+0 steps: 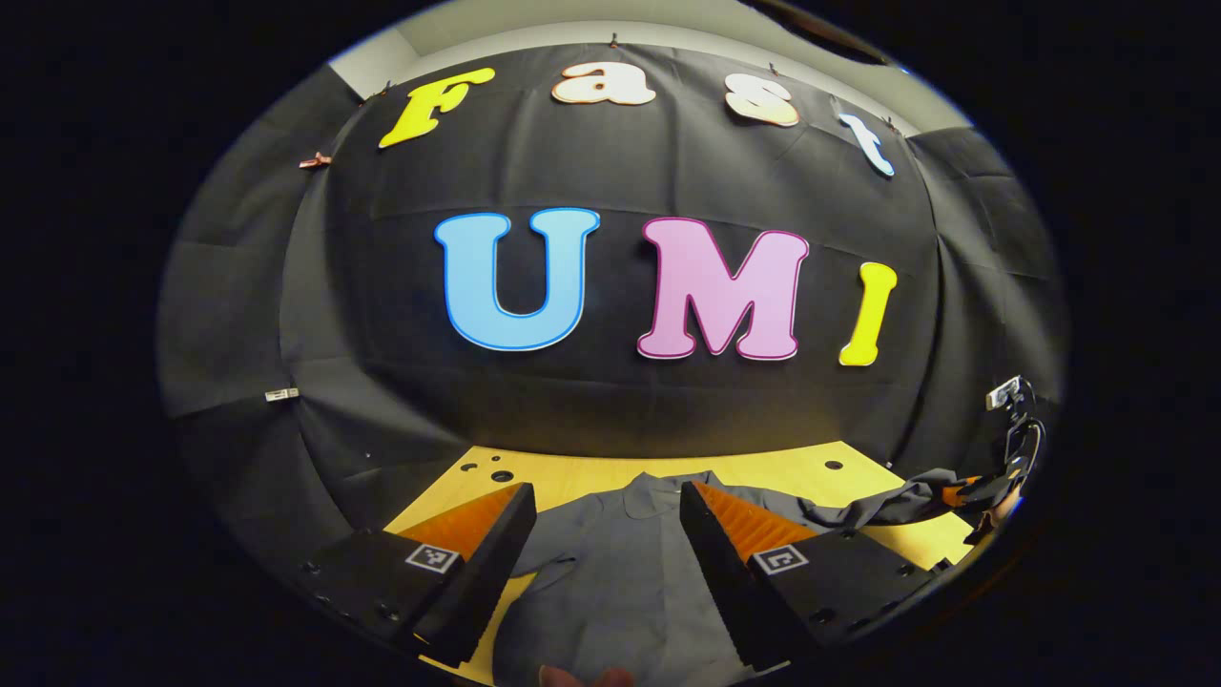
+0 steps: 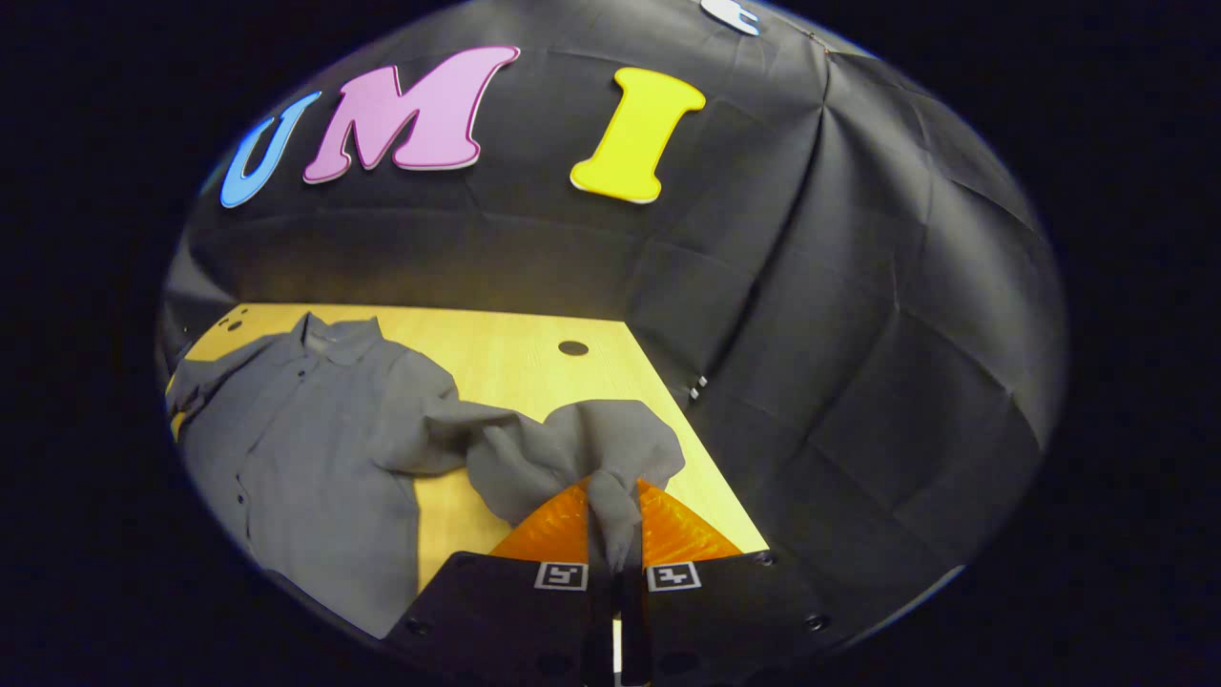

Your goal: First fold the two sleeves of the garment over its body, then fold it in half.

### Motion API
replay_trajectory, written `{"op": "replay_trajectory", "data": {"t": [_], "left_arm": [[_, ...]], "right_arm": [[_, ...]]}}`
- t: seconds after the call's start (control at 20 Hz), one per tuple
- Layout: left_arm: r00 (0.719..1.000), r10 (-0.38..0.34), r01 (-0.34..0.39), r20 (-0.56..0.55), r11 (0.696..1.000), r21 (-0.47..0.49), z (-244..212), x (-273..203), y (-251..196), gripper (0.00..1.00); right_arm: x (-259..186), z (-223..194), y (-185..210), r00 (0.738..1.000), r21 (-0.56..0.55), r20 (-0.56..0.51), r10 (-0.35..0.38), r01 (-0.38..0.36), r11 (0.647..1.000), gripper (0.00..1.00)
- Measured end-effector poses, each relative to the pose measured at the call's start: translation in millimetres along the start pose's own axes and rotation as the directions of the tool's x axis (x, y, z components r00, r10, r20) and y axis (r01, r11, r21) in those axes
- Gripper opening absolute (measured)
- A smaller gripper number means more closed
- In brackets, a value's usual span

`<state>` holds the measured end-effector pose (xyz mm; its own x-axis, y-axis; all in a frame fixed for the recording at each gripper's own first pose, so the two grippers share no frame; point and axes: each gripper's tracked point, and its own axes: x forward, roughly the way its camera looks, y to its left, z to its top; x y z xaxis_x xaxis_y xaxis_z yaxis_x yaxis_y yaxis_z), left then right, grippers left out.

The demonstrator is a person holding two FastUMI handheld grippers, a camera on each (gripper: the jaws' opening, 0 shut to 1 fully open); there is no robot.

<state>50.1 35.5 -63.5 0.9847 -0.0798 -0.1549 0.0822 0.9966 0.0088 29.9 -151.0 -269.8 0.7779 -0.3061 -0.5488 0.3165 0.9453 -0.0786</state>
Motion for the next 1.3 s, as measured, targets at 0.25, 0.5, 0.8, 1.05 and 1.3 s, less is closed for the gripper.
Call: {"op": "replay_trajectory", "data": {"t": [0.25,0.5,0.8,1.05,1.3], "left_arm": [[1.000,0.019,-0.019,0.004,1.000,0.001,-9,-2,57,0.96],[0.998,0.061,-0.061,-0.003,0.998,-0.016,-25,-4,118,0.96],[0.993,0.120,-0.120,-0.020,0.992,-0.033,-43,-5,188,0.96],[0.986,0.154,-0.156,-0.058,0.987,-0.043,-70,-2,235,0.96],[0.979,0.176,-0.185,-0.101,0.979,-0.082,-100,7,272,0.96]], "right_arm": [[-52,57,71,0.991,0.025,0.115,0.063,-0.066,0.998,0.08],[-77,115,172,0.959,0.013,0.210,0.190,-0.197,0.980,0.07],[-89,137,297,0.912,-0.048,0.234,0.336,-0.335,0.941,0.07],[-86,115,397,0.876,-0.106,0.181,0.447,-0.435,0.894,0.08],[-72,70,466,0.860,-0.108,0.074,0.506,-0.497,0.861,0.07]]}}
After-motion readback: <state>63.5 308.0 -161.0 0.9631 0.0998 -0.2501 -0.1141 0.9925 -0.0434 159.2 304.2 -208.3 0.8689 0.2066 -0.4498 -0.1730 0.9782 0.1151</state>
